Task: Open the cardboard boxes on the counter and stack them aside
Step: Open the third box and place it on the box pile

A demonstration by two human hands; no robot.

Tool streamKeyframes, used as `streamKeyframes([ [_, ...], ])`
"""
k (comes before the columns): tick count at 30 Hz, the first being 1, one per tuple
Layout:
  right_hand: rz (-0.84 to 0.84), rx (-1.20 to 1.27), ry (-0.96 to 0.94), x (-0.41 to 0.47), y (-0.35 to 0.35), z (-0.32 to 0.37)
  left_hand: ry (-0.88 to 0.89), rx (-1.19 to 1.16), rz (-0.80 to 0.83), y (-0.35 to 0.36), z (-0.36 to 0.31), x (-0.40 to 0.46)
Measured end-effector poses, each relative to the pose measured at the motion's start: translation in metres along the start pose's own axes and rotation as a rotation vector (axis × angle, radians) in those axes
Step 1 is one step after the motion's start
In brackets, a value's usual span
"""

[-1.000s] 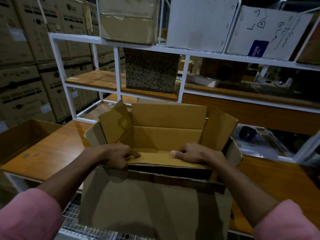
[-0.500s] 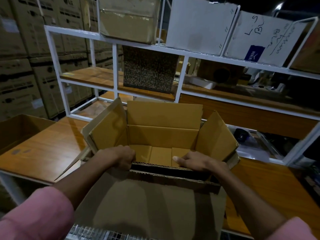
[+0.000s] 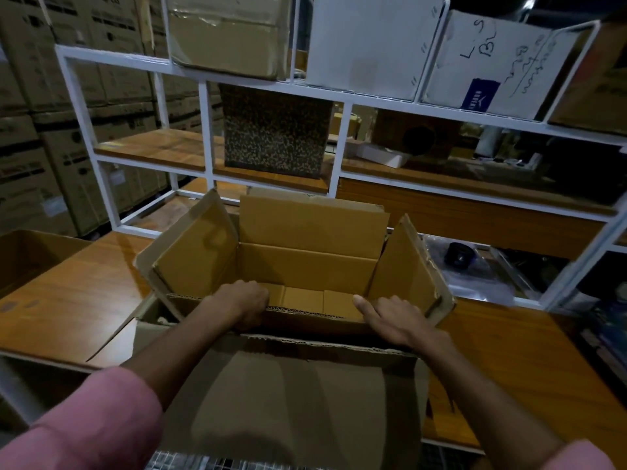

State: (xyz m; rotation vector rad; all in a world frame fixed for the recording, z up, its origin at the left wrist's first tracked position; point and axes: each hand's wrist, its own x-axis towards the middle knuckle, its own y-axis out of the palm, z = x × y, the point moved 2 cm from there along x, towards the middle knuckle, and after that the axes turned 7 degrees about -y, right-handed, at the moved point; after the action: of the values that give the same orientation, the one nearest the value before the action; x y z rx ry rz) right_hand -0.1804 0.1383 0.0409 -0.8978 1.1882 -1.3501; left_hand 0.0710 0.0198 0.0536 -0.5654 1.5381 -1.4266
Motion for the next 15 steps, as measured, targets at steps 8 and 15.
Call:
streamKeyframes([
  [8,-0.02,-0.012,-0.04,-0.002,0.019,-0.008,0.055,-0.087,0.02,0.017,0.002,-0.005],
  [15,0.106,0.031,-0.031,-0.002,0.025,-0.012,0.2,-0.621,0.131,0.017,0.027,-0.018],
])
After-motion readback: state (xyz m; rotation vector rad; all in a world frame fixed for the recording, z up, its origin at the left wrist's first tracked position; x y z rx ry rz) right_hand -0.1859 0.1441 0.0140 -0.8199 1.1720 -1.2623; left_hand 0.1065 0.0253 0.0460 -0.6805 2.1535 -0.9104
